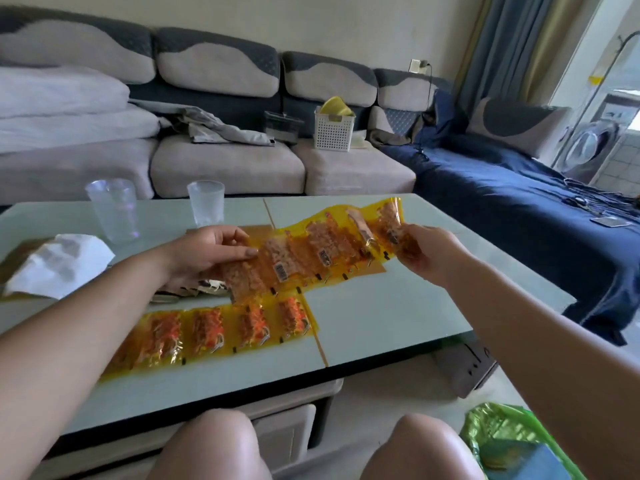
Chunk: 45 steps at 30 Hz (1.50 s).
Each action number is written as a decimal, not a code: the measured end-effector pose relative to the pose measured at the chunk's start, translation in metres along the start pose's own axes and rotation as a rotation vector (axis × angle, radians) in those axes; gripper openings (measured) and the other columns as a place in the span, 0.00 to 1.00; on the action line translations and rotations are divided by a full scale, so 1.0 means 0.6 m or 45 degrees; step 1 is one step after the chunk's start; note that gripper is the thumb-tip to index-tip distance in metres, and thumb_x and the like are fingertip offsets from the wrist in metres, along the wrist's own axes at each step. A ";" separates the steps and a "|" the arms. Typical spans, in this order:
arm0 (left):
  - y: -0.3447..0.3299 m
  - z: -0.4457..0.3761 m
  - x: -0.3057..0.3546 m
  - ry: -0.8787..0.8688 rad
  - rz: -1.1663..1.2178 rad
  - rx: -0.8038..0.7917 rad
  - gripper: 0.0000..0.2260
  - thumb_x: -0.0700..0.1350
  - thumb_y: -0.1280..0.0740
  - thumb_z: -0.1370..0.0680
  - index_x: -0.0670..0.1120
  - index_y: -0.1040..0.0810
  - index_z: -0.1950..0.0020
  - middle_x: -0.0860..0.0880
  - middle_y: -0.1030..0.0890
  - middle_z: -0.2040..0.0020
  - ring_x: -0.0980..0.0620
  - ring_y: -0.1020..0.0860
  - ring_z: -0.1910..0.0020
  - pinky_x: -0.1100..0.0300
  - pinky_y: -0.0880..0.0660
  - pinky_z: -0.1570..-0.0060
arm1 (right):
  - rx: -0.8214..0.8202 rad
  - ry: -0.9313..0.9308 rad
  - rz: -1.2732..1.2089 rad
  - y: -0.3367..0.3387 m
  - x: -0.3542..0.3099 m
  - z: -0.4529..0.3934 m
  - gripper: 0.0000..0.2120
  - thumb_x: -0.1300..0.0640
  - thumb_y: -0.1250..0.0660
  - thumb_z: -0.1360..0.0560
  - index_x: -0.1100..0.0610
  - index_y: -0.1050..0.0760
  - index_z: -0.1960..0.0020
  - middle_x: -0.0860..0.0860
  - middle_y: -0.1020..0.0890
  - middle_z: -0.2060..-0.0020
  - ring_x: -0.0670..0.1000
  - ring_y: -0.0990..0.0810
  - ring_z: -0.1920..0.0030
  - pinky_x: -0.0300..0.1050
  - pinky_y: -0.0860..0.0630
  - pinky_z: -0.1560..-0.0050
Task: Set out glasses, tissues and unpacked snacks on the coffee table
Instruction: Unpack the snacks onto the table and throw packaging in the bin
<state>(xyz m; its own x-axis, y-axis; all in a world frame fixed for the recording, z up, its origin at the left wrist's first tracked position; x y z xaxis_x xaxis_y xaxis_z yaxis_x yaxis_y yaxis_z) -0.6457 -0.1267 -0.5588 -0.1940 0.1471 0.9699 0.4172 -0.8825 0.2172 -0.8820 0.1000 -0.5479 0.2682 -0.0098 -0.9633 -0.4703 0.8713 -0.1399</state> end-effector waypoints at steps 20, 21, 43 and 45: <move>0.208 0.177 -0.195 0.235 -0.205 0.626 0.07 0.43 0.30 0.26 0.53 0.25 0.52 0.45 0.20 0.48 0.50 0.21 0.52 0.56 0.25 0.51 | -0.392 -0.352 0.216 -0.195 0.258 0.035 0.08 0.62 0.41 0.21 0.64 0.24 0.53 0.54 0.16 0.69 0.47 0.18 0.73 0.38 0.20 0.73; 0.208 0.174 -0.200 0.245 -0.271 0.618 0.08 0.44 0.29 0.26 0.54 0.25 0.52 0.45 0.20 0.47 0.49 0.21 0.50 0.55 0.25 0.50 | -0.382 -0.340 0.271 -0.190 0.259 0.032 0.07 0.62 0.40 0.21 0.63 0.24 0.52 0.56 0.16 0.65 0.48 0.17 0.71 0.40 0.19 0.70; 0.079 0.191 -0.190 -0.048 -1.517 0.385 0.27 0.47 0.32 0.24 0.54 0.36 0.26 0.45 0.36 0.25 0.43 0.42 0.25 0.43 0.42 0.28 | -0.742 1.314 1.801 -0.270 0.232 0.137 0.26 0.63 0.26 0.32 0.50 0.25 0.36 0.56 0.23 0.38 0.61 0.21 0.42 0.59 0.21 0.48; 0.083 0.183 -0.196 -0.037 -1.508 0.361 0.27 0.45 0.34 0.23 0.54 0.38 0.26 0.46 0.37 0.25 0.43 0.44 0.24 0.44 0.43 0.27 | -0.720 1.364 1.804 -0.274 0.229 0.135 0.25 0.65 0.26 0.32 0.50 0.24 0.37 0.56 0.21 0.40 0.61 0.20 0.45 0.56 0.21 0.53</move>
<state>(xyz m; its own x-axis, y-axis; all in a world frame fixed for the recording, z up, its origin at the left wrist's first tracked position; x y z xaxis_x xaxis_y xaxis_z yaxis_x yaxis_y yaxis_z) -0.5048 -0.1390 -0.6497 -0.5677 0.8081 0.1568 0.1753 -0.0674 0.9822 -0.6996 -0.0051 -0.6385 -0.9947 0.0242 -0.1001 -0.0903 0.2624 0.9607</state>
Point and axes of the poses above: each hand's wrist, its own z-axis away from the middle knuckle, its own y-axis out of the back of the hand, x = y × z, the point moved 9 cm from there along -z, towards the middle knuckle
